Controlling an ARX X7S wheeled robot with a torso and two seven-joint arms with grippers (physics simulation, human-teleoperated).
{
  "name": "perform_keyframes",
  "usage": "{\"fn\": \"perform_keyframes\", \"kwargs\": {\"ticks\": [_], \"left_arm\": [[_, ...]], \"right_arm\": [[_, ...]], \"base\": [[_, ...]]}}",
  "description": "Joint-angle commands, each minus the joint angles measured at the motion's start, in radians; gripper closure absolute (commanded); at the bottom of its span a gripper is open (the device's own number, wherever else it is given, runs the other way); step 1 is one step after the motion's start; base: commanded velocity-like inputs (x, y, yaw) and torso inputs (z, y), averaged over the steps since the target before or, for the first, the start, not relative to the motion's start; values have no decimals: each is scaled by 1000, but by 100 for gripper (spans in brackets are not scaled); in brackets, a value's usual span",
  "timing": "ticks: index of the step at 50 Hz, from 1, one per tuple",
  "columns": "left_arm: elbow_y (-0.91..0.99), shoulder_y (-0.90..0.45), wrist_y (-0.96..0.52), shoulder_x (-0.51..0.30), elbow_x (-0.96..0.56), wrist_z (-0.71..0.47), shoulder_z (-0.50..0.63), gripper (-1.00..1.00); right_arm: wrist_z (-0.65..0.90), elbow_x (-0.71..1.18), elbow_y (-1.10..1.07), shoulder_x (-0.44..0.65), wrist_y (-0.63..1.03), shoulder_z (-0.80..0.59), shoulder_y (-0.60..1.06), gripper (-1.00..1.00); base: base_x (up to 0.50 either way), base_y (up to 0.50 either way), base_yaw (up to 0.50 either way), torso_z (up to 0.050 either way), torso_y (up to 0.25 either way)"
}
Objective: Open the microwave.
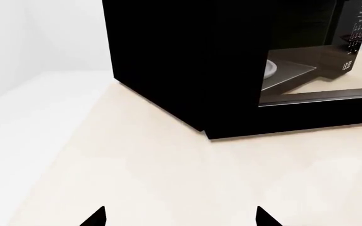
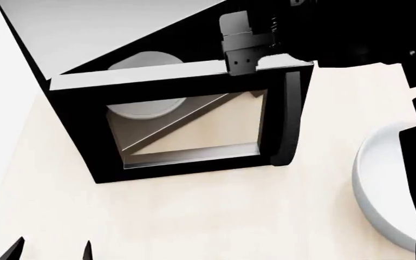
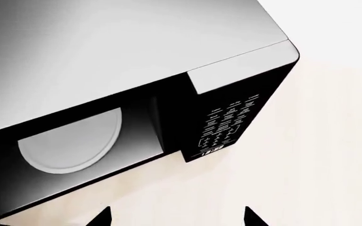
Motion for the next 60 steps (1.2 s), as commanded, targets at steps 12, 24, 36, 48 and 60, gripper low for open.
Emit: {"fn": "perform_keyframes", "kwargs": {"ticks": [12,24,36,48,60], "left_arm": [[-5,4,-3,-4,1,-8,5,-100],[-9,0,-3,-5,-1,-9,7,-100],[-11,-2,-2,-6,-1,-12,10,-100],[-14,-5,0,-7,-4,-14,12,-100],[-13,-4,-1,-9,-7,-16,14,-100]], "right_arm": [[54,52,-64,33,27,34,-54,-100],[68,71,-92,44,39,40,-69,-100],[185,164,-222,87,103,97,-121,-100],[270,253,-300,105,141,148,-155,-100],[382,362,-397,145,165,203,-216,-100]], "base": [[0,0,0,0,0],[0,0,0,-1,-2],[0,0,0,-1,-2],[0,0,0,-1,-2],[0,0,0,-1,-3]]}}
